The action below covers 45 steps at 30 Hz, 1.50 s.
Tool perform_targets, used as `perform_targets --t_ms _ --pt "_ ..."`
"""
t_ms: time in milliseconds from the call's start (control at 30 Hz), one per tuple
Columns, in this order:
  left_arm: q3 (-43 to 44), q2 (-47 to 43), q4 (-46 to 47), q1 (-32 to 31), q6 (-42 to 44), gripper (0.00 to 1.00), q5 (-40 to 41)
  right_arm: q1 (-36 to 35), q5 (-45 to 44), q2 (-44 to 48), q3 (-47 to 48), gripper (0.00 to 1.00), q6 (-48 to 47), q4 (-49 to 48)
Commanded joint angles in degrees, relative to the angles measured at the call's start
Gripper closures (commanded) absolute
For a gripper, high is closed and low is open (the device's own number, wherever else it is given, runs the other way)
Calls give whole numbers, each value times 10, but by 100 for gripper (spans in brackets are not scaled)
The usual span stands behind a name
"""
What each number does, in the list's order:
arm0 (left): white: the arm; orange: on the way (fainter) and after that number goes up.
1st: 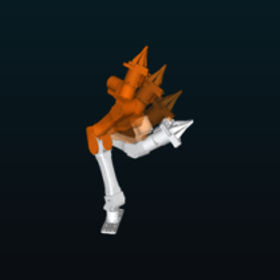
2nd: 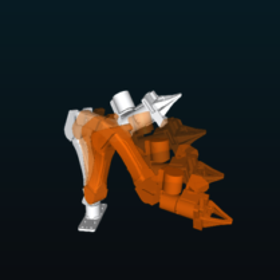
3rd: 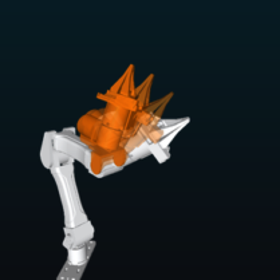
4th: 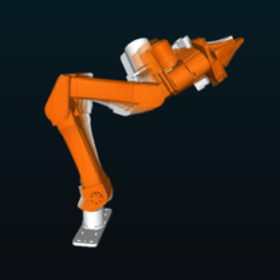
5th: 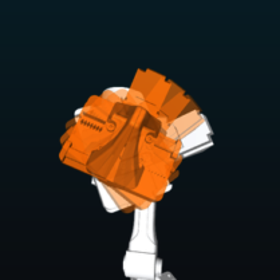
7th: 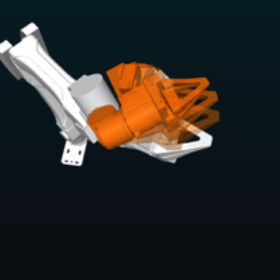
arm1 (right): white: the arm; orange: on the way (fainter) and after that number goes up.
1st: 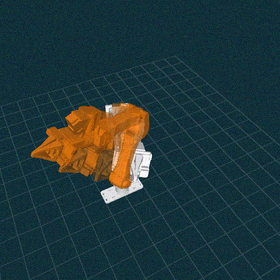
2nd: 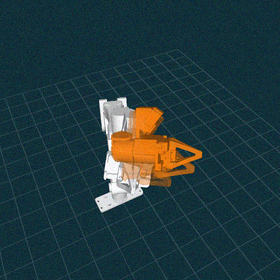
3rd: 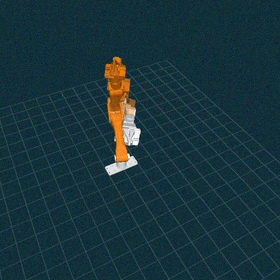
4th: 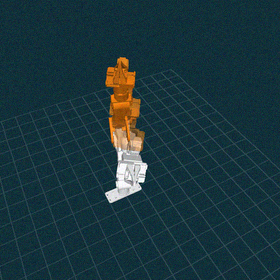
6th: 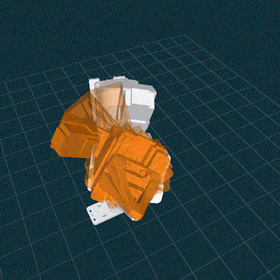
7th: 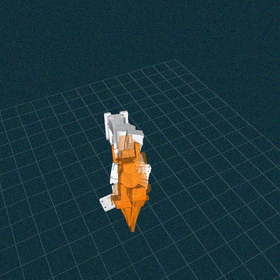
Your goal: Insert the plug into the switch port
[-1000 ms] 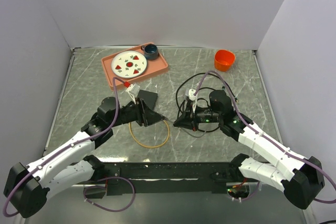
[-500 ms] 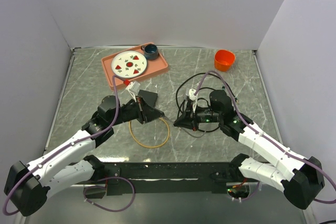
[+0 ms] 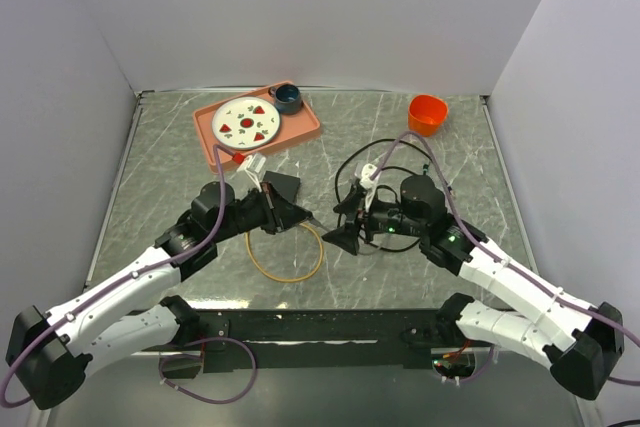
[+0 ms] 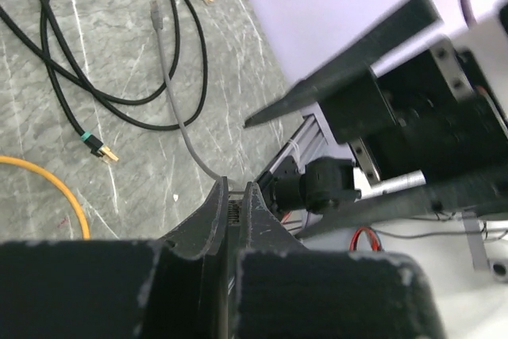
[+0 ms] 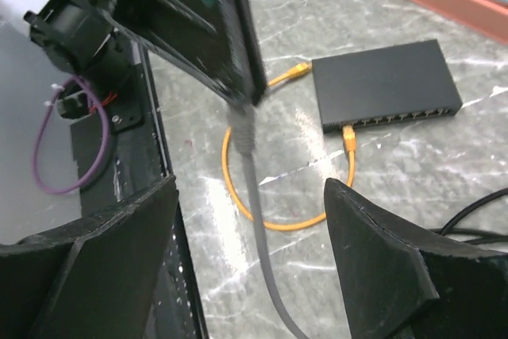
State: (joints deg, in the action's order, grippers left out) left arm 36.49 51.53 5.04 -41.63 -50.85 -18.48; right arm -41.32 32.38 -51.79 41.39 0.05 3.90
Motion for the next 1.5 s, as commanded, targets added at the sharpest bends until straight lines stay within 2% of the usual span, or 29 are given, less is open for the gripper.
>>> perform_targets --t_ms 0,100,200,467,567,600,667,700,800,833,867,900,933,1000,1067,1133,1233,1333,1467 --pt "37 16 -17 -11 -41 99 42 -62 -126 -23 50 19 -32 -3" --pt "38 23 -12 -14 -51 99 43 -98 -191 -37 56 21 -46 -7" --pt "39 30 -9 -18 -55 99 42 -107 -229 -51 63 32 -48 -12" --pt "46 29 -20 -20 -50 99 42 -112 -264 -83 77 34 -63 -9" --pt "49 30 -23 -21 -49 99 43 -113 -268 -96 84 45 -66 -4" --pt "50 30 -22 -21 -48 99 43 -113 -268 -97 84 56 -66 -4" --pt "51 31 -25 -21 -46 99 42 -113 -264 -99 84 67 -66 -8" --pt "52 31 -26 -21 -47 99 42 -112 -261 -98 80 80 -66 -11" --pt "52 34 -25 -20 -46 99 42 -113 -260 -97 74 100 -66 -20" --pt "53 36 -27 -21 -43 96 41 -112 -260 -98 75 100 -66 -21" --pt "53 37 -30 -21 -42 81 44 -113 -262 -99 74 100 -66 -20" --pt "58 36 -43 -21 -35 46 48 -112 -265 -99 74 100 -66 -19" --pt "62 36 -49 -21 -29 31 66 -112 -268 -100 73 100 -68 -19" --pt "83 29 -118 -21 -10 7 101 -112 -274 -99 68 100 -72 -16" --pt "103 10 -155 -21 7 1 183 -112 -282 -96 60 100 -75 -17" --pt "108 -7 -196 -21 21 1 276 -112 -291 -97 56 100 -79 -14" --pt "104 -34 -215 -21 41 0 360 -111 -301 -106 53 100 -85 -12" --pt "104 -25 -234 -21 67 1 403 -105 -302 -124 51 100 -90 -13" --pt "118 34 -236 -19 109 1 437 -85 -269 -155 52 100 -95 -25"
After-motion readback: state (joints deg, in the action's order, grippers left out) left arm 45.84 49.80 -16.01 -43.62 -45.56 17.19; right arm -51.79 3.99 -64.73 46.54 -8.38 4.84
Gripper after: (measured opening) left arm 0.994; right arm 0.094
